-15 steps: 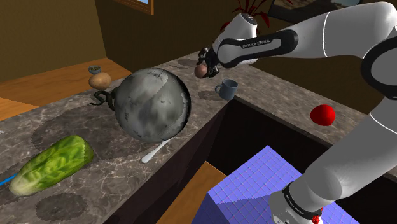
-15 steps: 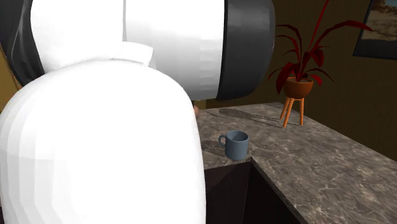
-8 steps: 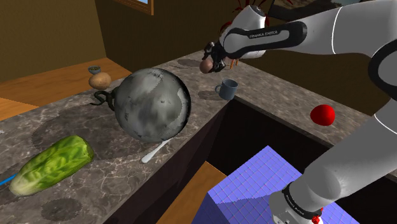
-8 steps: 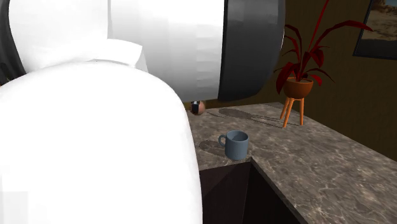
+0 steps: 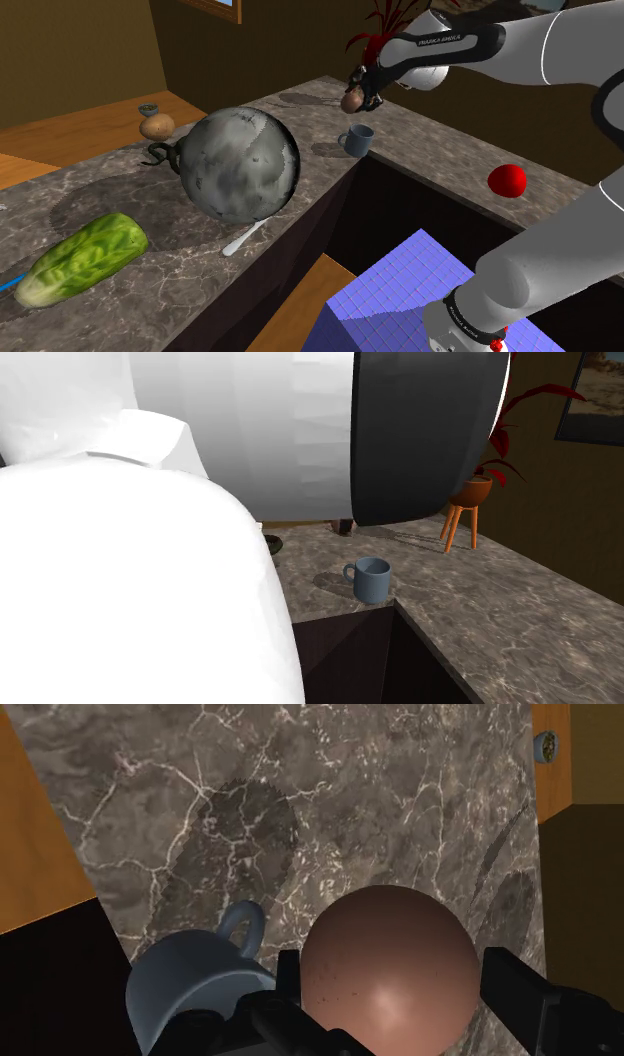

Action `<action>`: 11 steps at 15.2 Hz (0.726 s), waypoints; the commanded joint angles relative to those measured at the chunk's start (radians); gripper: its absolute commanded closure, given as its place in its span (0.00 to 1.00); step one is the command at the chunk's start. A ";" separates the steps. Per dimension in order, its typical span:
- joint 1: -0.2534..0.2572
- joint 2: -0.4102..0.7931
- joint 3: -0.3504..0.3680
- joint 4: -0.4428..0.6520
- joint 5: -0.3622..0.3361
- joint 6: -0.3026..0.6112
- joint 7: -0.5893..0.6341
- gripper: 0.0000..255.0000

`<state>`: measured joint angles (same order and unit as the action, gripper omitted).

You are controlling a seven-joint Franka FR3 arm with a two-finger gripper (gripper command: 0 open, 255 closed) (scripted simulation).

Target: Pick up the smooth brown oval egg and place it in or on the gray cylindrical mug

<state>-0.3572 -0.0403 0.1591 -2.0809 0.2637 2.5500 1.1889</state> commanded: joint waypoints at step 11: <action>-0.041 0.016 -0.059 -0.049 0.108 0.035 -0.192 1.00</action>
<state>-0.3985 -0.0285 0.1000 -2.1206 0.3660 2.5721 1.0042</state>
